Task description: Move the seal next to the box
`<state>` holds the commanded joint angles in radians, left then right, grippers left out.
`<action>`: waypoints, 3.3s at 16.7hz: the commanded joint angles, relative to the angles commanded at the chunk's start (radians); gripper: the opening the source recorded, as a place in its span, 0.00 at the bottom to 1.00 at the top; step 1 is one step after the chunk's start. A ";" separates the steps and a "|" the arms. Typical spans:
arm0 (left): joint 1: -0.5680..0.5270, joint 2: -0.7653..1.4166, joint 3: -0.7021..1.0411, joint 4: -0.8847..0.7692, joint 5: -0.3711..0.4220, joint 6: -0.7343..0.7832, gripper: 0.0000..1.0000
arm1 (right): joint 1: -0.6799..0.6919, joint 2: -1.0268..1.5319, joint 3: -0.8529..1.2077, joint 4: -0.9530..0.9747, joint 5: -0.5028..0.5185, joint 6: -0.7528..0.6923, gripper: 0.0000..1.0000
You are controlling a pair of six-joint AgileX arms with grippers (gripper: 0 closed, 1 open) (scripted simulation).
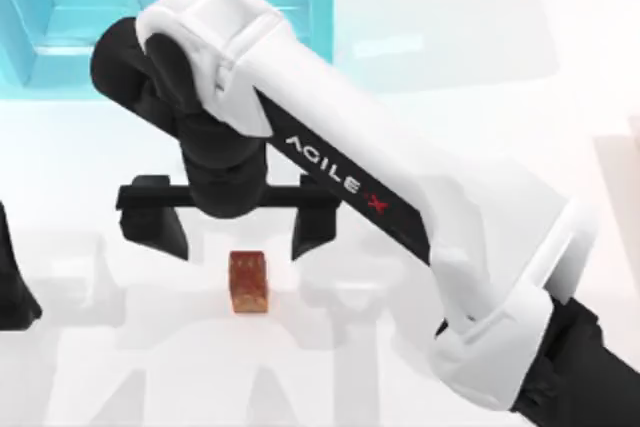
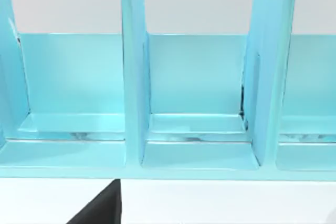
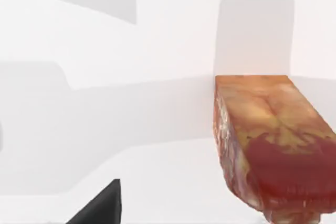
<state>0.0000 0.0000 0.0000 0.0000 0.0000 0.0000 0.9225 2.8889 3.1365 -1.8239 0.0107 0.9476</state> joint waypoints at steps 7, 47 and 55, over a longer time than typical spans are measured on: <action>0.000 0.000 0.000 0.000 0.000 0.000 1.00 | 0.000 0.306 0.417 -0.102 0.006 0.001 1.00; 0.000 0.000 0.000 0.000 0.000 0.000 1.00 | 0.015 0.115 0.210 0.007 -0.012 0.003 0.00; 0.000 0.000 0.000 0.000 0.000 0.000 1.00 | -0.150 -0.153 -0.020 0.171 -0.042 -0.221 0.00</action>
<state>0.0000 0.0000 0.0000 0.0000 0.0000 0.0000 0.7726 2.7363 3.1160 -1.6527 -0.0317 0.7270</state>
